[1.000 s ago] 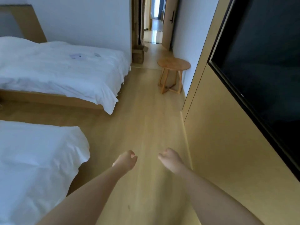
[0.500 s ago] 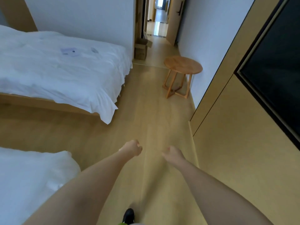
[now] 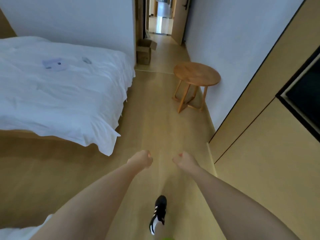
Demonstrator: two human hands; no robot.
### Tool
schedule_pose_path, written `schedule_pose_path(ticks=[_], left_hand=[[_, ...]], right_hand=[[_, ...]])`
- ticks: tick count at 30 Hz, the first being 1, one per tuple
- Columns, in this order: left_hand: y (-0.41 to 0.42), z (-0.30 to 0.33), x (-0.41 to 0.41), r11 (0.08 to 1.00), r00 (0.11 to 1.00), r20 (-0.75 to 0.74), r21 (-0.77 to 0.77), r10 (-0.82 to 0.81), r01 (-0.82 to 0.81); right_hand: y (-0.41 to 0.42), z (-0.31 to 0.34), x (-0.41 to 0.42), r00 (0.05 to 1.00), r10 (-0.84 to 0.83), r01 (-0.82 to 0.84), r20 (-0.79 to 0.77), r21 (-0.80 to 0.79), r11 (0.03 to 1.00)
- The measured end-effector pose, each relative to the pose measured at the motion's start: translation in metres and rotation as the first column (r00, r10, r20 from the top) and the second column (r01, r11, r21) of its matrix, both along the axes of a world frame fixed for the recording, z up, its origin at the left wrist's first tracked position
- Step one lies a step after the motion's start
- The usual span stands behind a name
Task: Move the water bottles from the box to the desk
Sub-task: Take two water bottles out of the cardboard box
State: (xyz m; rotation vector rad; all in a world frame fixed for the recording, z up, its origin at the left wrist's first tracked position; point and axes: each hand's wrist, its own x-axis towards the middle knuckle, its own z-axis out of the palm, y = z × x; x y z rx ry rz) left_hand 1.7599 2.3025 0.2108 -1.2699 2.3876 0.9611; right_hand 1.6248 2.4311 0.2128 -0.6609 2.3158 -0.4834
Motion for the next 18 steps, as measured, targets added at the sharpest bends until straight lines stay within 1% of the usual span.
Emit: schedule_pose_path(ticks=[5, 8, 11, 16, 18], left_hand=[[-0.108, -0.017, -0.074, 1.000, 0.999, 0.027, 0.004, 0.030, -0.030], [-0.168, -0.012, -0.121, 0.999, 0.998, 0.048, -0.005, 0.034, -0.034], [-0.231, -0.008, -0.165, 0.999, 0.999, 0.021, -0.010, 0.047, -0.047], [-0.334, -0.019, -0.223, 1.000, 0.999, 0.042, -0.020, 0.023, -0.022], [-0.380, -0.030, -0.248, 0.999, 0.996, 0.079, -0.028, -0.033, 0.035]], right_hand=[[-0.115, -0.017, -0.082, 0.997, 0.061, -0.061, -0.039, 0.019, 0.998], [-0.182, -0.015, -0.132, 0.997, 0.072, -0.071, -0.031, 0.018, 0.997], [-0.247, -0.011, -0.177, 0.991, 0.113, -0.111, -0.068, 0.025, 0.993], [-0.344, -0.010, -0.236, 0.976, 0.179, -0.172, -0.120, 0.068, 0.983], [-0.385, -0.013, -0.262, 0.975, 0.186, -0.177, -0.126, 0.079, 0.981]])
